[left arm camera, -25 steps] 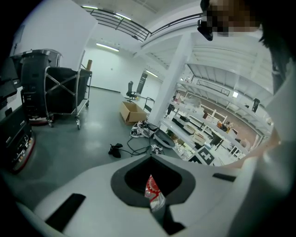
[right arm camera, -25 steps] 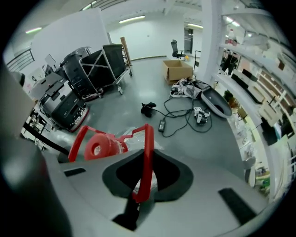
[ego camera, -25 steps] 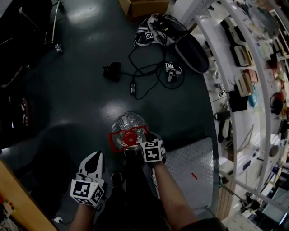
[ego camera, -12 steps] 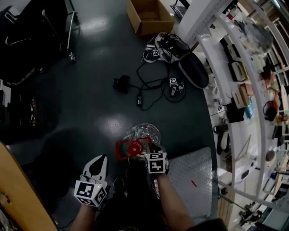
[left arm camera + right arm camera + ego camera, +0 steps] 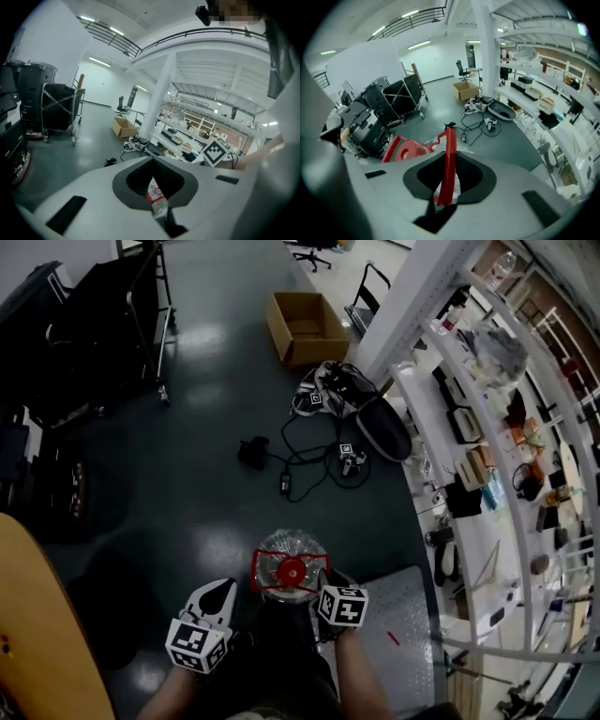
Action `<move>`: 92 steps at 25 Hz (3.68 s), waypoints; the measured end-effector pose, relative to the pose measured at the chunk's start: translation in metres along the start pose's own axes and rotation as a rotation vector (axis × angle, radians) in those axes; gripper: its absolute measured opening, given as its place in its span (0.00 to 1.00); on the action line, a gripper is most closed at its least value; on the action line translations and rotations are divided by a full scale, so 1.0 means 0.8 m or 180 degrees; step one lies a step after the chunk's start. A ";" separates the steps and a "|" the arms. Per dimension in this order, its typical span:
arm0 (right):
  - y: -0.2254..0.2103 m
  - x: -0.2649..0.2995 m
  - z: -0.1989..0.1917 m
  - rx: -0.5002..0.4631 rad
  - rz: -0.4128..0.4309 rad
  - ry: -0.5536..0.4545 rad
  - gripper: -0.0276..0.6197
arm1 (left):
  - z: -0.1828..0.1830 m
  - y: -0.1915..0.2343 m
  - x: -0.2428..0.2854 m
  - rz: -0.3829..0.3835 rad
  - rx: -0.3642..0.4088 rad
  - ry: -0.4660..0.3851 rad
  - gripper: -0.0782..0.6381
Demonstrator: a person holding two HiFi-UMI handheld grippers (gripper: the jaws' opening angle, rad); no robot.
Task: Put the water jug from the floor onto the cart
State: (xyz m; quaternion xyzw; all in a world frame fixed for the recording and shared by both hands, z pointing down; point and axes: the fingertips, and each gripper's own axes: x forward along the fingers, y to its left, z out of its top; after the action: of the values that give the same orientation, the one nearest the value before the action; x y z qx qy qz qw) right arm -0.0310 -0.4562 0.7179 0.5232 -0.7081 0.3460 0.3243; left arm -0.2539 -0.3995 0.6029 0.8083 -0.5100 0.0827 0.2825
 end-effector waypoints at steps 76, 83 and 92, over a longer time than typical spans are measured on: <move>-0.522 -0.565 -0.651 0.2769 -0.1169 -0.0999 0.13 | -0.337 -0.796 -0.023 -0.2371 0.1929 0.0944 0.12; -0.539 -0.580 -0.694 0.3256 -0.1346 -0.1212 0.13 | -0.340 -0.793 -0.034 -0.2320 0.1804 0.0915 0.12; -0.532 -0.579 -0.704 0.3381 -0.1364 -0.1525 0.13 | -0.351 -0.762 -0.059 -0.2167 0.1684 0.0877 0.12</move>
State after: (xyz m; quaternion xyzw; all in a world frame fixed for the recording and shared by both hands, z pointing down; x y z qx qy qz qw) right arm 0.5467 0.1594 0.7113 0.8068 -0.3717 0.4512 -0.0860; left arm 0.2983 -0.0160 0.5886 0.9558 -0.1341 0.2195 0.1425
